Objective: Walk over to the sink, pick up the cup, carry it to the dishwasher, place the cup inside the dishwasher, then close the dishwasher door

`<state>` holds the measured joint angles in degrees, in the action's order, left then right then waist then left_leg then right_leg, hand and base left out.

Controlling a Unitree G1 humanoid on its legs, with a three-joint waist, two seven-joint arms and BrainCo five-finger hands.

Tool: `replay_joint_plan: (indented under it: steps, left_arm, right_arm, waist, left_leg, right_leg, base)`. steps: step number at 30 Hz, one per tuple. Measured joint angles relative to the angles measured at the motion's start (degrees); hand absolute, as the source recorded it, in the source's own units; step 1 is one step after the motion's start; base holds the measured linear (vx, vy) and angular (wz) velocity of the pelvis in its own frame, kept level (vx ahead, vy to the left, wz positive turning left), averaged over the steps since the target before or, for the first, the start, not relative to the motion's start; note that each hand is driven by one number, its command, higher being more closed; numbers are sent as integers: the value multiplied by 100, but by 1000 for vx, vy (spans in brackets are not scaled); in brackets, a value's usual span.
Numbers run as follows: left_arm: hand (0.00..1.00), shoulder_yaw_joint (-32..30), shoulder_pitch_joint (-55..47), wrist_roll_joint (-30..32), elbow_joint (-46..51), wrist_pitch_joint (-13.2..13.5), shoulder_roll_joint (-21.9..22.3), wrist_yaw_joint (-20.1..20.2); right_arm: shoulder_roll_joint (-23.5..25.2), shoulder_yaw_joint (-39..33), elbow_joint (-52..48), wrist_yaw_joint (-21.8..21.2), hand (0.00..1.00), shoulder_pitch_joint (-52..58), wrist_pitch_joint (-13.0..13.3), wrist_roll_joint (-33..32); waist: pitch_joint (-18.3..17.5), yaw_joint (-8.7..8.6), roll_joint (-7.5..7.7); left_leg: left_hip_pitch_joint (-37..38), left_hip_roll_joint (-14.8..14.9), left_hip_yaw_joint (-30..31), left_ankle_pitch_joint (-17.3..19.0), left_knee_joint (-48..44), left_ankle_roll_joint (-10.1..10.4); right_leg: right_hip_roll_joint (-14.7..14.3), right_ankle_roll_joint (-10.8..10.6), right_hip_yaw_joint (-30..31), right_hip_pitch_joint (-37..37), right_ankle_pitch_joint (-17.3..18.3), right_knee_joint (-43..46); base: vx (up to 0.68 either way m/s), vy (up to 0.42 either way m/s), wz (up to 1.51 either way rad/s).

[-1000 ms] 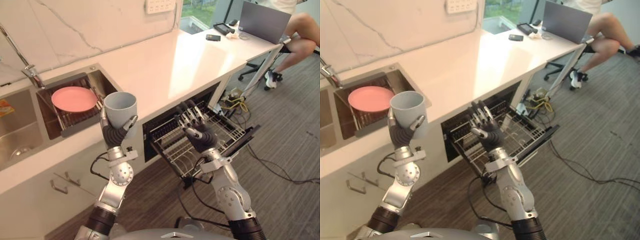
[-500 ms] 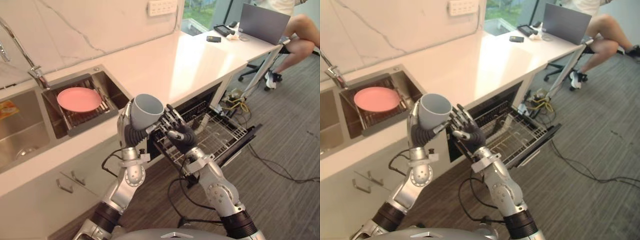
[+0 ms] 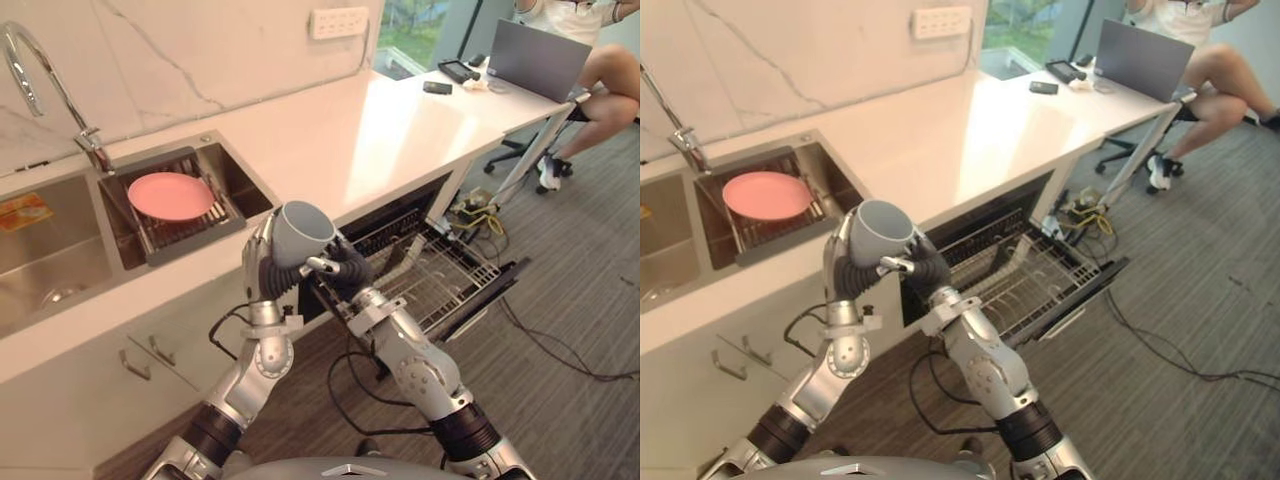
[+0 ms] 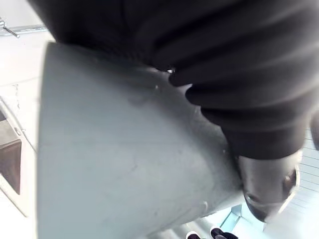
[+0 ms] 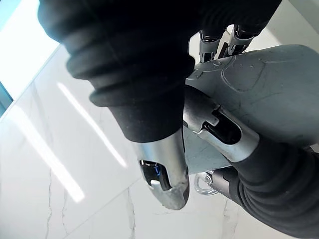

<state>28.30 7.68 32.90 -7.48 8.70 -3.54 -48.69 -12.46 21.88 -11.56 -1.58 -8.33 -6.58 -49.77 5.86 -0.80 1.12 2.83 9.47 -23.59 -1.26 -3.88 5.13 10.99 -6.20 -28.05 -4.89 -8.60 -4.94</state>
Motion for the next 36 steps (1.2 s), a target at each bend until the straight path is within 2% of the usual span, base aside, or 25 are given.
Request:
replay_joint_plan:
  steps: [5,6,11,21,22,25,27,31,32,33,35,36]
  left_arm:
    - [100,177,9,-2,-2,-18,1,-217]
    - [100,176,9,-2,-2,-24,1,-231]
    - [100,164,9,-2,-53,-143,-28,-360]
    - [100,183,9,-3,-35,-142,-57,-552]
    - [0,181,12,-8,-18,-142,-71,-607]
    - [0,264,13,-2,7,-101,-151,-608]
    - [0,353,4,-2,6,40,-230,-611]
    - [0,372,12,-2,15,247,-219,-756]
    - [0,397,11,0,16,277,-219,-814]
    - [0,443,11,-2,18,295,-215,-887]
    - [0,447,14,2,25,322,-208,-903]
    - [0,451,-3,1,13,313,-208,-913]
  right_arm:
    - [60,80,158,261,0,-308,2,61]
    - [67,102,158,303,100,-324,2,64]
    - [74,218,158,400,100,-356,3,185]
    - [75,317,162,433,100,-496,12,193]
    - [72,359,173,456,100,-564,27,192]
    - [72,422,208,561,100,-661,185,190]
    - [80,442,384,617,100,-825,511,60]
    - [137,550,380,854,100,-878,980,-7]
    - [167,578,380,916,100,-879,1097,-11]
    - [290,584,380,1061,100,-881,1323,-49]
    - [378,563,380,1120,100,-886,1505,-185]
    - [498,480,374,1219,100,-907,1716,-389]
  waist:
    - [-5,28,2]
    - [-8,28,3]
    - [-62,35,5]
    - [-126,71,-1]
    - [-126,66,-1]
    - [-128,81,-4]
    - [-128,90,-5]
    - [-138,100,-17]
    - [-141,100,-21]
    - [-147,101,-31]
    - [-154,104,-42]
    - [-158,109,-50]
  left_leg:
    - [17,-9,20,-52,51,-7]
    - [22,-14,23,-64,74,-8]
    - [20,-33,82,-131,144,-14]
    - [23,-55,118,-220,262,15]
    - [23,-59,127,-229,291,31]
    - [22,-65,156,-240,307,39]
    - [22,-70,160,-243,308,38]
    - [22,-72,169,-269,308,7]
    - [22,-72,175,-269,308,7]
    - [23,-73,181,-269,307,7]
    - [24,-74,186,-269,307,7]
    - [27,-75,186,-269,307,7]
  right_leg:
    - [0,11,-31,-14,-13,-2]
    - [1,12,-38,-14,-14,-3]
    - [4,13,-90,-23,-14,-5]
    - [6,35,-117,5,5,-7]
    - [5,37,-125,11,4,-7]
    - [5,38,-152,3,4,-7]
    - [7,39,-154,2,2,-7]
    - [8,35,-156,2,-1,-7]
    - [8,34,-156,1,-2,-7]
    - [7,38,-154,1,-10,-7]
    - [7,52,-151,1,-24,-8]
    - [7,50,-144,1,-23,-8]
  base:
    - [1,3,1]
    - [0,0,0]
    - [-8,14,6]
    - [0,0,0]
    - [4,14,4]
    - [9,12,5]
    - [0,0,0]
    - [0,0,0]
    - [0,0,0]
    - [0,0,0]
    - [0,0,0]
    - [0,0,0]
